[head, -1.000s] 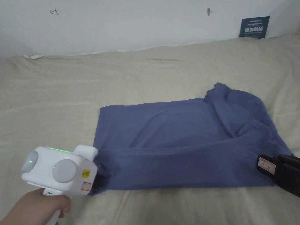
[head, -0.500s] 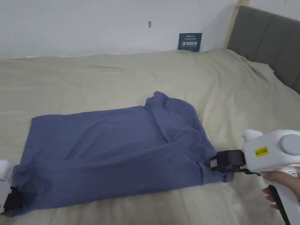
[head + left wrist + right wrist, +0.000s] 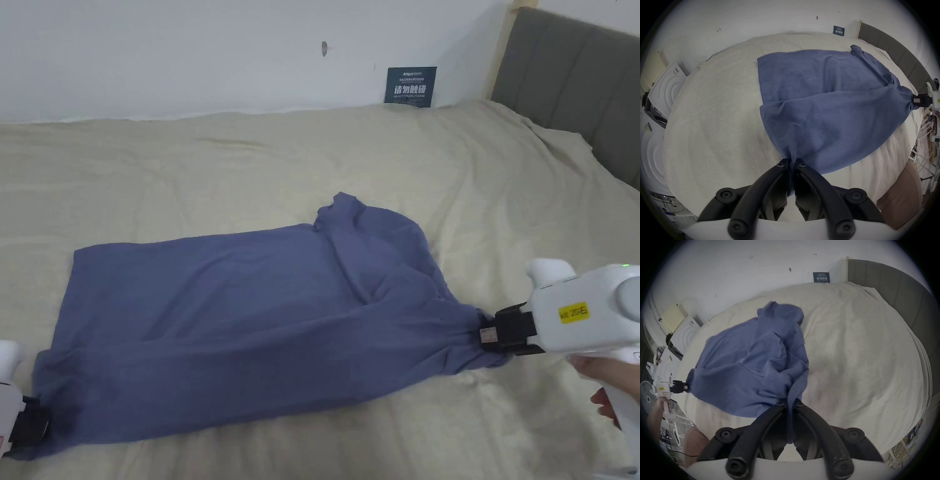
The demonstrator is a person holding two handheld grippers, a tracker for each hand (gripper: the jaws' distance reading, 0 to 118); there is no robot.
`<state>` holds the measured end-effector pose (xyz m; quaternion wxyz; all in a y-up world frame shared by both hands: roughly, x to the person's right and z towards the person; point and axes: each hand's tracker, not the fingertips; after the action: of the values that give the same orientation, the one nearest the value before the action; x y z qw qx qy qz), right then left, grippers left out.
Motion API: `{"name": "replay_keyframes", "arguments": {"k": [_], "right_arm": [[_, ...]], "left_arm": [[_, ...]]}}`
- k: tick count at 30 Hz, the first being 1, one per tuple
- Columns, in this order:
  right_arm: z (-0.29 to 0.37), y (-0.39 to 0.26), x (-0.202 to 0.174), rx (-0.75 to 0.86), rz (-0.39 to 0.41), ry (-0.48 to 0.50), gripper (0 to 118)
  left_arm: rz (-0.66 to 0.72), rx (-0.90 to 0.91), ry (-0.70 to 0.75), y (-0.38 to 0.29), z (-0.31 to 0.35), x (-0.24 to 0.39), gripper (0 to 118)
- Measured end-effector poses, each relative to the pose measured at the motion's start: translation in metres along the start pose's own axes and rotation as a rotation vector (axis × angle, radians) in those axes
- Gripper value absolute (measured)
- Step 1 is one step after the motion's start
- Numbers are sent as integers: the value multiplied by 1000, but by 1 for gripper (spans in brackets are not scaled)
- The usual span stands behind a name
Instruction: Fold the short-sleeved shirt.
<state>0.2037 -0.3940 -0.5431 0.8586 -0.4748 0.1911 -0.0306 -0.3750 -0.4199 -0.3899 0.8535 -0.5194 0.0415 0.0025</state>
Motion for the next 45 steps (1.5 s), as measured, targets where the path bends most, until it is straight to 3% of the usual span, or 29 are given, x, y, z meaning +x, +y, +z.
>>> {"name": "replay_keyframes", "arguments": {"k": [7, 12, 20, 21, 22, 23, 24, 25, 26, 30, 34, 37, 38, 39, 40, 41, 43, 45], "right_arm": [[70, -2, -6, 25, 75, 25, 4], [109, -14, -1, -32, 62, 58, 4], [49, -81, 17, -162, 41, 21, 5], [43, -86, 19, -164, 39, 3, 11], [39, -91, 23, -150, 26, -15, 24], [38, -94, 28, -143, 9, -23, 45], [37, -95, 32, -145, -18, -34, 83], [38, -96, 36, -153, -39, -50, 98], [43, -97, 38, -135, -54, -82, 99], [83, -89, 33, 124, -67, -74, 99], [132, -78, -10, 412, -49, 60, 99], [146, -70, -44, 391, -34, 164, 98], [146, -71, -55, 444, -18, 205, 96], [147, -71, -64, 486, 11, 222, 76], [142, -68, -76, 507, 54, 208, 39], [137, -62, -88, 505, 83, 164, 0], [135, -58, -103, 512, 90, 164, 0], [125, -49, -110, 508, 85, 246, 0]], "left_arm": [[-22, 84, -33, 6, 71, -12, 6], [-69, 55, -75, -21, 100, -8, 6], [-11, -57, -128, -93, 41, 5, 6], [12, -59, -133, -96, 32, -1, 7], [47, -56, -145, -99, 28, -5, 9], [76, -53, -153, -102, 28, -8, 20], [98, -47, -151, -104, 28, -12, 57], [106, -42, -141, -105, 30, -14, 92], [103, -45, -140, -107, 32, -17, 118], [101, 33, -86, -100, 59, -25, 114], [122, 195, -89, -92, 102, -6, 112], [172, 441, -129, -91, 135, 7, 102], [169, 512, -167, -89, 142, 13, 82], [155, 519, -178, -87, 145, 19, 33], [144, 514, -141, -84, 149, 26, 0], [123, 532, -127, -77, 154, 31, 0], [82, 556, -152, -59, 159, 36, 0], [18, 556, -121, -37, 157, 32, 0]]}}
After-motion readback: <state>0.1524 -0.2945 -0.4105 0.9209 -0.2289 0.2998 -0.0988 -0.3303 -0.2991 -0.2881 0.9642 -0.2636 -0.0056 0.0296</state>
